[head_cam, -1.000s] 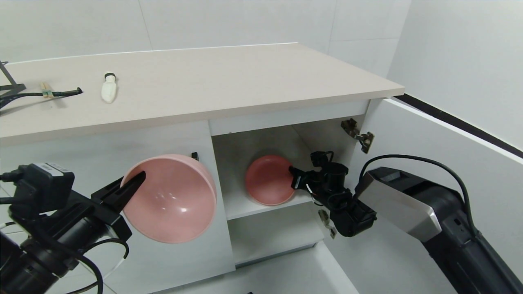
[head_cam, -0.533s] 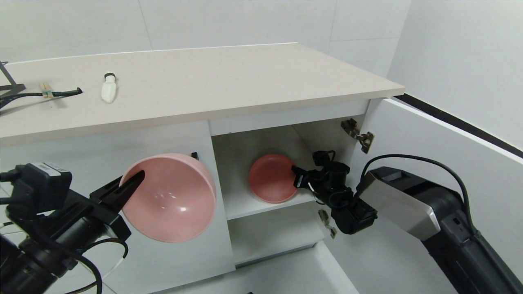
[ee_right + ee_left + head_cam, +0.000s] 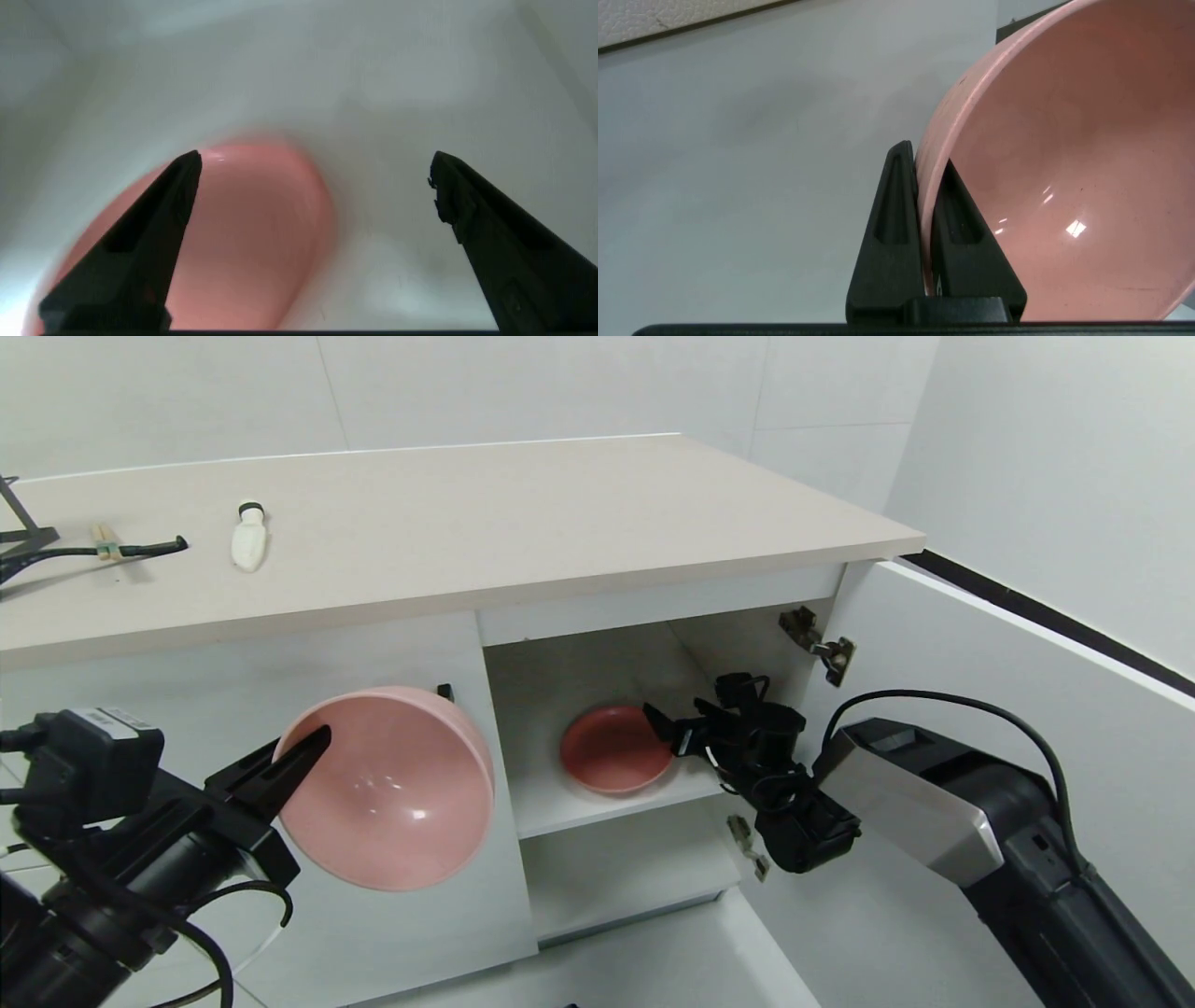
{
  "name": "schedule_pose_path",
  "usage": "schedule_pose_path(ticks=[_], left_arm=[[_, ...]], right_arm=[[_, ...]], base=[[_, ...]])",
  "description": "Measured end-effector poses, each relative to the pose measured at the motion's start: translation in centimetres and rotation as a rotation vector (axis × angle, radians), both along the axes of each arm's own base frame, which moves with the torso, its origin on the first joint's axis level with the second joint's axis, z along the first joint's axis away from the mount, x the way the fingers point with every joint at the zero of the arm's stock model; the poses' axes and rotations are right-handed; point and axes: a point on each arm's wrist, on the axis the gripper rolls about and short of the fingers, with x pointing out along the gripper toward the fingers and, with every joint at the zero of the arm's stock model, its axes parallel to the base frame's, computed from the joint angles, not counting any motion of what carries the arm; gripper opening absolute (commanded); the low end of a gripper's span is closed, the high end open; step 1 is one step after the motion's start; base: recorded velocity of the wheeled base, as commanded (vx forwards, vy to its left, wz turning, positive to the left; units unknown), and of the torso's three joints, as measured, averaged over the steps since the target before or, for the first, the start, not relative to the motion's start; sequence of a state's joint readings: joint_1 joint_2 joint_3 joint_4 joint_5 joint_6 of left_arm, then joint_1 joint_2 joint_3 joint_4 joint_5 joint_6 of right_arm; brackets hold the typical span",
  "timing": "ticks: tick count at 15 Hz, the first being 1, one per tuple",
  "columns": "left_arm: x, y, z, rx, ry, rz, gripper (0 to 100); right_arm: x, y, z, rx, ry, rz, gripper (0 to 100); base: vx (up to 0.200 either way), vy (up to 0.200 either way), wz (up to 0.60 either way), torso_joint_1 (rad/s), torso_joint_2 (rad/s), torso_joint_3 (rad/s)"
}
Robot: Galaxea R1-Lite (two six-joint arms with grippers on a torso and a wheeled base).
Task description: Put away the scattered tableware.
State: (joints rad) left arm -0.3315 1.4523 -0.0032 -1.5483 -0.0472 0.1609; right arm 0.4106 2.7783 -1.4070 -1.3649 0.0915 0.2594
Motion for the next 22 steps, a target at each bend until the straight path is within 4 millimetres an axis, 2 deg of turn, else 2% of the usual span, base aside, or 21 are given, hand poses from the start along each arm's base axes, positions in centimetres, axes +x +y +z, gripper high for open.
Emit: schedule_pose_path(ticks=[3,5,7,8,10,13,17,20,22], left_arm=[[-0.1,-0.3,0.0,0.000,0.000,-0.017,0],[-0.2,-0.5,0.0,0.000,0.000,-0.031,0],[-0.3,-0.7,0.0,0.007,-0.004,-0.043,0],[-0.4,-0.8,0.0,0.030,-0.012,-0.047,0],[-0.4,-0.9,0.0,0.043,-0.017,-0.050,0],[-0.5,-1.0,0.0,0.045,-0.017,-0.055,0],[-0.4,-1.2,-0.1,0.058,-0.017,-0.068,0],[0.7,-2.9,0.7,0.101,-0.077,-0.109,0],[1.6,-4.7,0.5,0.145,-0.081,-0.075,0]], right_arm=[[-3.1,0.3,1.8,-0.005,-0.041,0.013,100],[-7.2,1.1,3.3,-0.033,0.009,0.064,100],[-11.5,2.3,5.8,-0.049,0.027,0.114,100],[-13.5,3.0,7.3,-0.051,0.020,0.100,100],[-16.4,3.7,9.2,-0.118,-0.025,0.048,100],[-18.9,2.6,10.5,-0.241,-0.067,0.044,100],[-21.3,0.2,12.4,-0.309,-0.092,0.031,100],[-22.6,-1.5,14.3,-0.297,-0.121,0.009,100],[-23.5,-2.3,14.9,-0.351,-0.154,0.010,100]], base=[[0.000,0.000,0.00,0.000,0.00,0.000],[0.000,0.000,0.00,0.000,0.00,0.000],[0.000,0.000,0.00,0.000,0.00,0.000],[0.000,0.000,0.00,0.000,0.00,0.000],[0.000,0.000,0.00,0.000,0.00,0.000],[0.000,0.000,0.00,0.000,0.00,0.000],[0.000,0.000,0.00,0.000,0.00,0.000],[0.000,0.000,0.00,0.000,0.00,0.000],[0.000,0.000,0.00,0.000,0.00,0.000]])
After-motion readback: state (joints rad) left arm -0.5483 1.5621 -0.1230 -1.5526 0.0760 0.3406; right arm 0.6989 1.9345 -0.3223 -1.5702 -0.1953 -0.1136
